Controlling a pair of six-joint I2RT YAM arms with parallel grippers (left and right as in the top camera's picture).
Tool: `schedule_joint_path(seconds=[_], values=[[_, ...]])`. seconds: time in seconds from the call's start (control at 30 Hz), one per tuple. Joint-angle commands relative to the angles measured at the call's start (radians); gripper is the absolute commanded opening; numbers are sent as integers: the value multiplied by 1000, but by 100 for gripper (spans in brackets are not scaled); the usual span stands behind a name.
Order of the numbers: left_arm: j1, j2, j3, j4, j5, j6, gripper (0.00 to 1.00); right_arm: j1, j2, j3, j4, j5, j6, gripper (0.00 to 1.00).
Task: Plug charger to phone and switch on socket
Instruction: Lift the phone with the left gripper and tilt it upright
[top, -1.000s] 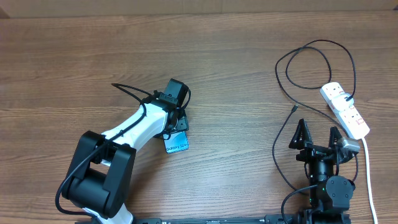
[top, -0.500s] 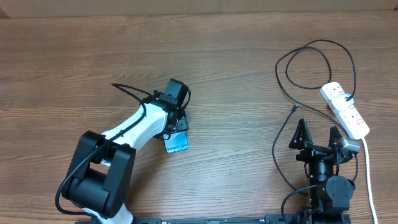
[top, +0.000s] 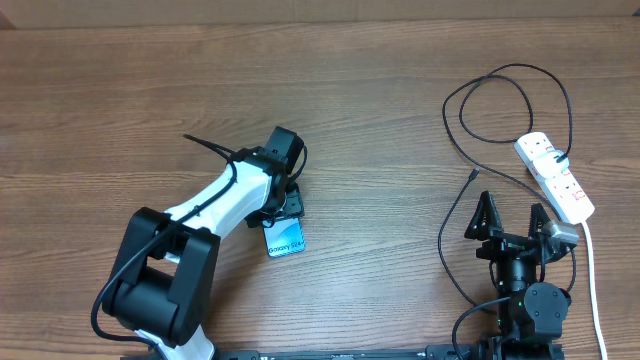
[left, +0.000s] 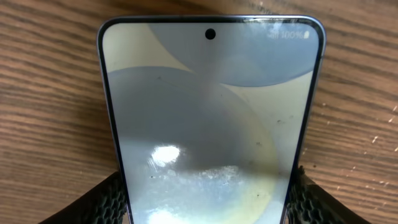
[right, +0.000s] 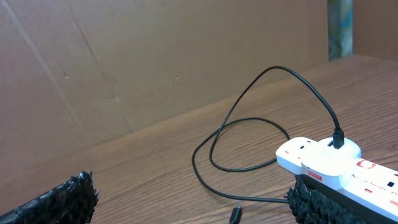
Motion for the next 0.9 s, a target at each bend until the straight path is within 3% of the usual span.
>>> schedule_joint_path(seconds=[0.0,0.5,0.87], values=[[0,12,60,-24,23,-5,52,2,-12,-10,4,-6,-14,100],[1,12,227,-221,25,2,51,2,-12,-10,4,-6,-14,100],[80,12,399,-415,228,52,50,2,-12,-10,4,-6,-14,100]])
